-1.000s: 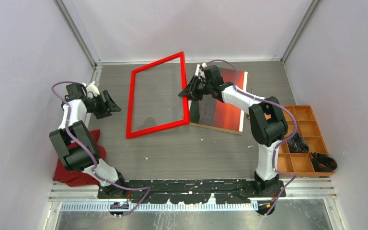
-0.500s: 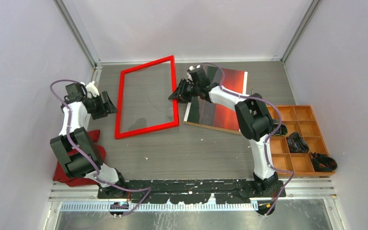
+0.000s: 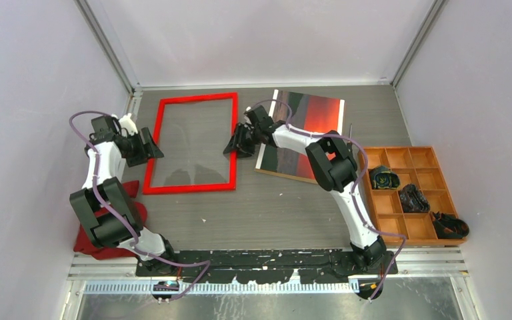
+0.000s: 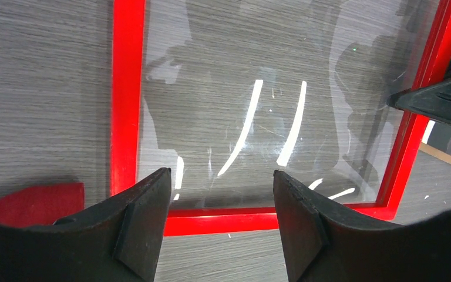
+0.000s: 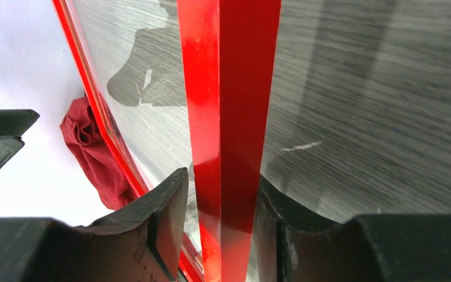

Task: Take the photo out of the frame
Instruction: Place the photo frame item at the center of the board.

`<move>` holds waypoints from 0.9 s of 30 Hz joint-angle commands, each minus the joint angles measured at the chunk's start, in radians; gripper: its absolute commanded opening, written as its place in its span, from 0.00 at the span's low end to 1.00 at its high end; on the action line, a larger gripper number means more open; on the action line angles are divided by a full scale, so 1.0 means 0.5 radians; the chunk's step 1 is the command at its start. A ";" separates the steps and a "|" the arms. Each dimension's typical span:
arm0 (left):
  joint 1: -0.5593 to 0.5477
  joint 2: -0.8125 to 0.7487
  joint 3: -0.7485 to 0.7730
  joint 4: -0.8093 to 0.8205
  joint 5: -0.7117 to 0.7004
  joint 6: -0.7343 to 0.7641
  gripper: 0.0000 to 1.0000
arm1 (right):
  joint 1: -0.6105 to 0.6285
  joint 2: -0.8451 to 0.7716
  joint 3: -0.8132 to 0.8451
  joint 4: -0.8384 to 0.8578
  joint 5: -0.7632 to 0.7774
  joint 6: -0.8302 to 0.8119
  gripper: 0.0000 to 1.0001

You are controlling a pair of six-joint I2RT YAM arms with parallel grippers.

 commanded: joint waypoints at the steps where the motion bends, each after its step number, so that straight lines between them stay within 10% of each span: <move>1: 0.001 -0.087 -0.006 0.035 -0.018 0.002 0.65 | 0.038 0.012 0.227 0.004 -0.093 -0.054 0.48; 27: 0.023 -0.071 -0.032 0.023 0.099 -0.001 0.65 | 0.082 -0.013 0.402 -0.488 0.291 -0.471 0.73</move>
